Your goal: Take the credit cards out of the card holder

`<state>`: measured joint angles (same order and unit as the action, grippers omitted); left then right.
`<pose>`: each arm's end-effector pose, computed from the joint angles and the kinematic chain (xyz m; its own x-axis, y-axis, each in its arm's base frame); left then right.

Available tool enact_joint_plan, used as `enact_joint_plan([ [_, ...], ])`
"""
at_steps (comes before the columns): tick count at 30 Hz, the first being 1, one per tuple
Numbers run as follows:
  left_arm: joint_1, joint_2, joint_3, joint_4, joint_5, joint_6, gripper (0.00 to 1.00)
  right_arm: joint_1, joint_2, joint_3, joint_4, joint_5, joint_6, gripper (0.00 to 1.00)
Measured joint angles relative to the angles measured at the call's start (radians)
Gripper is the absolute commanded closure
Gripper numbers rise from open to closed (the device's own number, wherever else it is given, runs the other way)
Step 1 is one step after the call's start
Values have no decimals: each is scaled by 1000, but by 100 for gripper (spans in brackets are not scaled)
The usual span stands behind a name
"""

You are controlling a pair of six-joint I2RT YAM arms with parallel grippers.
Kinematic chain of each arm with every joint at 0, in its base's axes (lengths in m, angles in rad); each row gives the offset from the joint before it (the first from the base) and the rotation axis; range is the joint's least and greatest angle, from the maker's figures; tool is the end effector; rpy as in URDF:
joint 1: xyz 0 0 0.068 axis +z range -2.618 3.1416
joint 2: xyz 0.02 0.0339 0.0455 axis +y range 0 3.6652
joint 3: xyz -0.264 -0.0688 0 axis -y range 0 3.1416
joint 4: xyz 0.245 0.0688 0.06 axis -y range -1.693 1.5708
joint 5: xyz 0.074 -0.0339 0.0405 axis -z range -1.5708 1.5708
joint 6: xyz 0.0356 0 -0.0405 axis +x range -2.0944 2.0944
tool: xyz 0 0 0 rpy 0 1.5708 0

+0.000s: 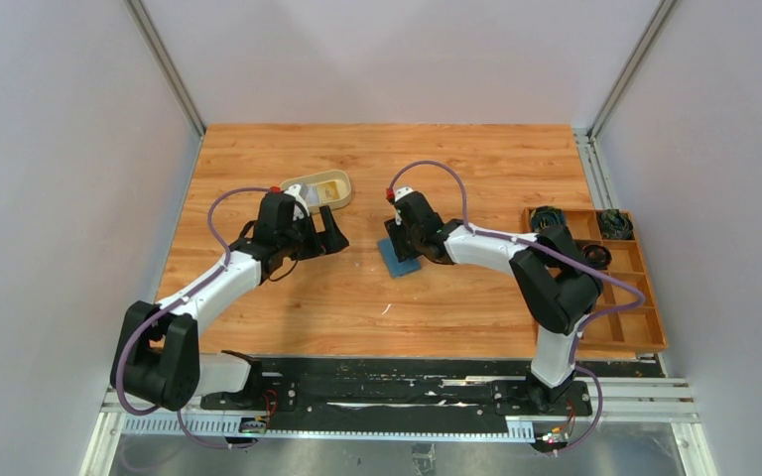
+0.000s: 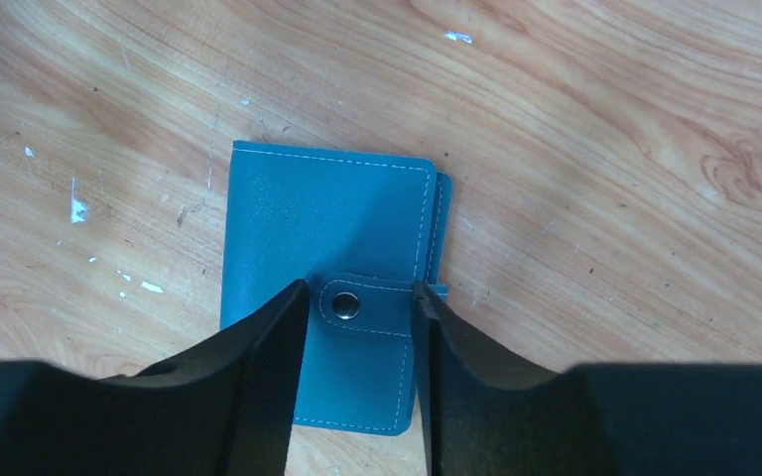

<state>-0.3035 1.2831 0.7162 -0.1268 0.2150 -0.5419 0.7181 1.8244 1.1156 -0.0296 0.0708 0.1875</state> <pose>0.2531 -0.0872 0.2161 -0.7541 -0.2919 -0.5884 0.0696 0.8553 -0.5134 0.2971 0.2562 0.1814 -0.6130 -0.2887 -0.7355 -0.5116 0.8544 0.0911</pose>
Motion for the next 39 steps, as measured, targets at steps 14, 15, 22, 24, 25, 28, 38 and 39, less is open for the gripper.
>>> enact_joint_plan([
  [14,-8,47,0,40,11,-11,2,-11,5,-18,64,-22,37,100],
  [15,-14,52,0,45,11,-13,2,-14,3,-24,73,-29,41,100],
  [22,-71,97,0,93,16,-43,2,-54,-29,-108,203,-153,72,100],
  [24,-90,115,0,110,16,-53,2,-70,-44,-144,241,-209,86,100],
  [25,-99,124,0,119,16,-58,2,-79,-52,-162,258,-240,93,100],
  [28,-115,146,0,136,13,-74,3,-95,-71,-195,285,-300,109,100],
  [38,-196,280,46,160,-18,-113,6,-105,-138,-216,276,-371,69,61],
  [39,-203,294,52,161,-20,-119,6,-105,-147,-216,269,-367,62,61],
])
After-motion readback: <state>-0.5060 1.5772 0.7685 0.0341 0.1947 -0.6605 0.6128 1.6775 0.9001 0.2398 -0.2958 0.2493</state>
